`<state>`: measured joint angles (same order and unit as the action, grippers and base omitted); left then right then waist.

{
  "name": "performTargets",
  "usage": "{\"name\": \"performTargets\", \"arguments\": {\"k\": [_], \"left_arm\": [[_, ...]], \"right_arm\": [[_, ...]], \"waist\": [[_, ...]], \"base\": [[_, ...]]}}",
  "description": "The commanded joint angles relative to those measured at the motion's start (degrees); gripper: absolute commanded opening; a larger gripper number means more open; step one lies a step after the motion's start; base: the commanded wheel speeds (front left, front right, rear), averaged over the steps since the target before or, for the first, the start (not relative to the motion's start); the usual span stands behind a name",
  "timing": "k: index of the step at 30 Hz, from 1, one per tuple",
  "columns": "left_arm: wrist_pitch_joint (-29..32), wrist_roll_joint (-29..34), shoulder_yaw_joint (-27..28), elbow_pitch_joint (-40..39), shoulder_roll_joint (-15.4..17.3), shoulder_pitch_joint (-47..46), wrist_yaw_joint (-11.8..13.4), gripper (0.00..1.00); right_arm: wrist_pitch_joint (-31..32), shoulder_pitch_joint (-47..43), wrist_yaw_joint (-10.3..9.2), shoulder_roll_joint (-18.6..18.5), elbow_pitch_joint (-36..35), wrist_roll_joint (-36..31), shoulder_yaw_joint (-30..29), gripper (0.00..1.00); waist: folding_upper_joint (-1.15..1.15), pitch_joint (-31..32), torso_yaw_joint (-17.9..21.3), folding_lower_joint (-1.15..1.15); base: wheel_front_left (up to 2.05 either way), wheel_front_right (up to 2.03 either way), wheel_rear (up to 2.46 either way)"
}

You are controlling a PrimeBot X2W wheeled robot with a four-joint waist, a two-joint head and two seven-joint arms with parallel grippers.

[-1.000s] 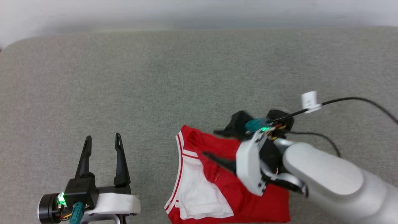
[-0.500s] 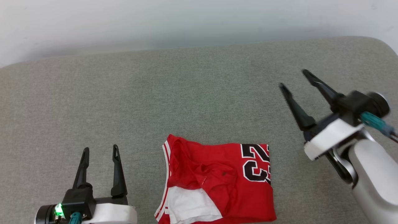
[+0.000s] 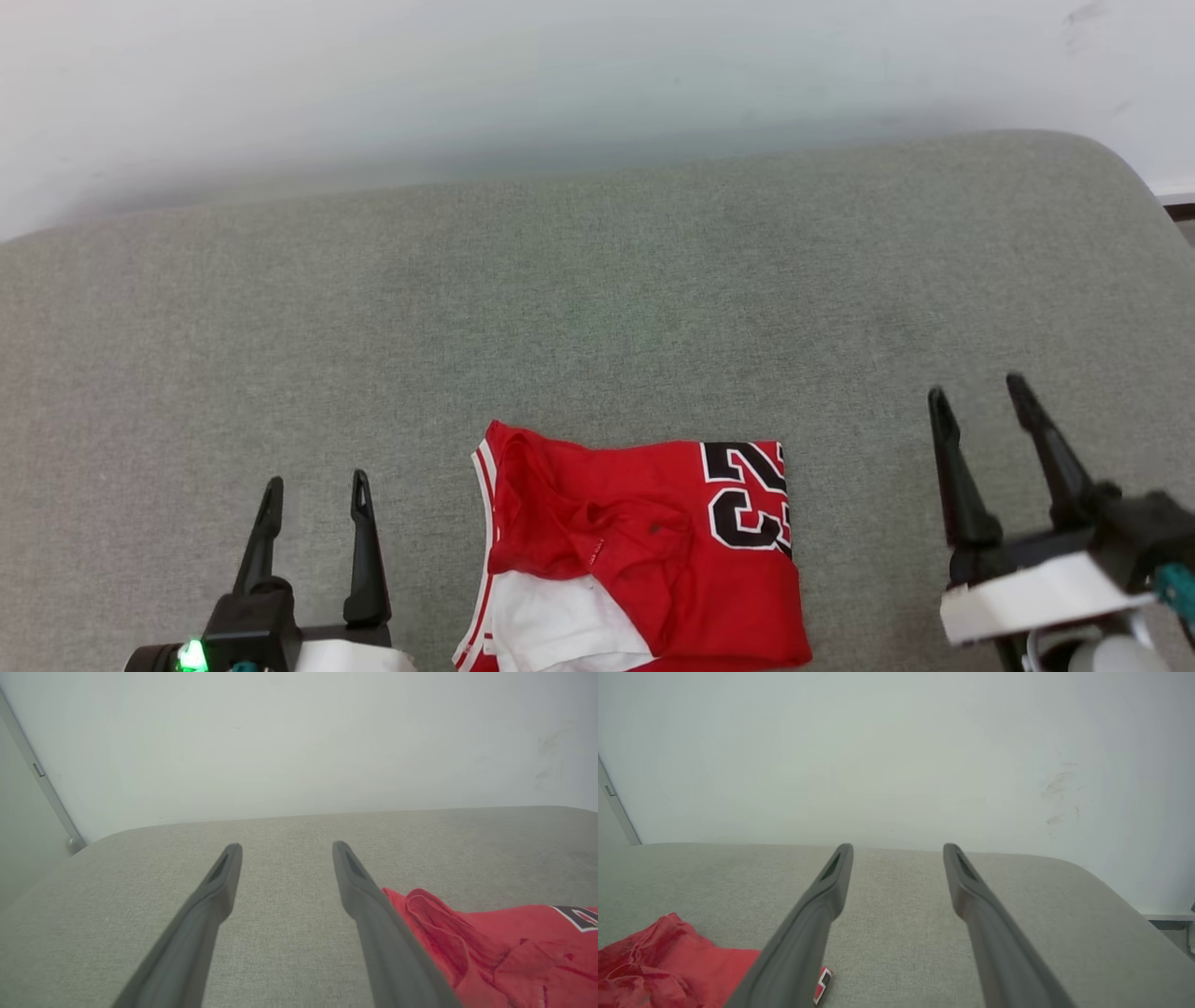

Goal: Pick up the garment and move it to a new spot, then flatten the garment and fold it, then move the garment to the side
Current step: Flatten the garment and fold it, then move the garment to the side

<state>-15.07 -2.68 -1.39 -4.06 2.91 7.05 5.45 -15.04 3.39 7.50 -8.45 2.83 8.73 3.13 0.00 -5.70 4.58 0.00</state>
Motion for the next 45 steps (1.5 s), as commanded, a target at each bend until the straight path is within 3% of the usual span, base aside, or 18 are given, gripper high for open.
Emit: {"name": "performTargets", "arguments": {"k": [1,9,15,20,26,30,34,37,41,45], "left_arm": [[-0.1,0.3,-0.1,0.0,0.0,0.8,-0.2,1.0],[-0.1,0.6,-1.0,0.3,0.0,2.7,-0.8,1.0],[-0.1,0.6,-0.7,0.1,0.0,3.2,-0.8,1.0],[-0.1,0.4,-0.4,-0.1,0.0,2.5,-1.1,1.0],[-0.1,0.0,-0.3,0.0,0.0,1.7,-1.3,1.0],[-0.1,-0.1,-0.5,0.1,0.0,1.3,-1.5,1.0],[-0.1,-0.4,-0.5,0.1,0.0,0.7,-1.7,1.0],[-0.1,-0.5,-0.5,0.1,0.0,0.2,-1.7,1.0],[-0.1,-0.5,-0.7,0.3,0.0,-1.1,-1.8,1.0],[-0.1,-0.5,-0.8,0.4,0.0,-2.5,-2.0,1.0]], "right_arm": [[-0.1,-1.7,-0.02,0.8,-0.6,0.0,-0.4,1.0],[-0.2,-8.6,-0.02,4.0,-2.1,-0.1,-2.6,1.0],[-0.2,-7.3,-0.02,4.2,-3.7,-0.9,-3.3,1.0],[-0.1,-1.6,-0.02,1.1,-6.6,-1.0,-3.2,1.0],[0.6,8.6,-0.02,-6.7,-6.6,1.1,1.4,1.0],[11.7,15.1,-0.02,-13.6,-4.4,9.4,8.2,1.0],[29.8,18.9,-0.02,-20.3,-3.0,22.8,14.1,1.0],[41.2,19.4,-0.02,-23.5,-1.7,34.1,15.3,1.0],[51.5,17.0,-0.02,-25.7,1.1,45.6,16.3,1.0],[55.3,15.1,-0.02,-25.4,3.9,52.0,16.8,1.0]], "waist": [[0.0,0.4,0.1,0.0],[0.0,1.7,-0.3,0.0],[0.0,2.0,-0.7,0.0],[0.0,1.5,-1.0,0.0],[0.0,0.5,-1.4,0.0],[0.0,-0.2,-1.9,0.0],[0.0,-1.2,-2.3,0.0],[0.0,-2.2,-2.6,0.0],[0.0,-3.7,-3.5,0.0],[0.0,-5.2,-4.4,0.0]], "base": [[0.0,0.0,0.0],[0.0,0.0,0.0],[0.0,0.0,0.0],[0.0,0.0,0.0],[0.0,0.0,0.0],[0.0,0.0,0.0],[0.0,0.0,0.0],[0.0,0.0,0.0],[0.0,0.0,0.0],[0.0,0.0,0.0]]}}
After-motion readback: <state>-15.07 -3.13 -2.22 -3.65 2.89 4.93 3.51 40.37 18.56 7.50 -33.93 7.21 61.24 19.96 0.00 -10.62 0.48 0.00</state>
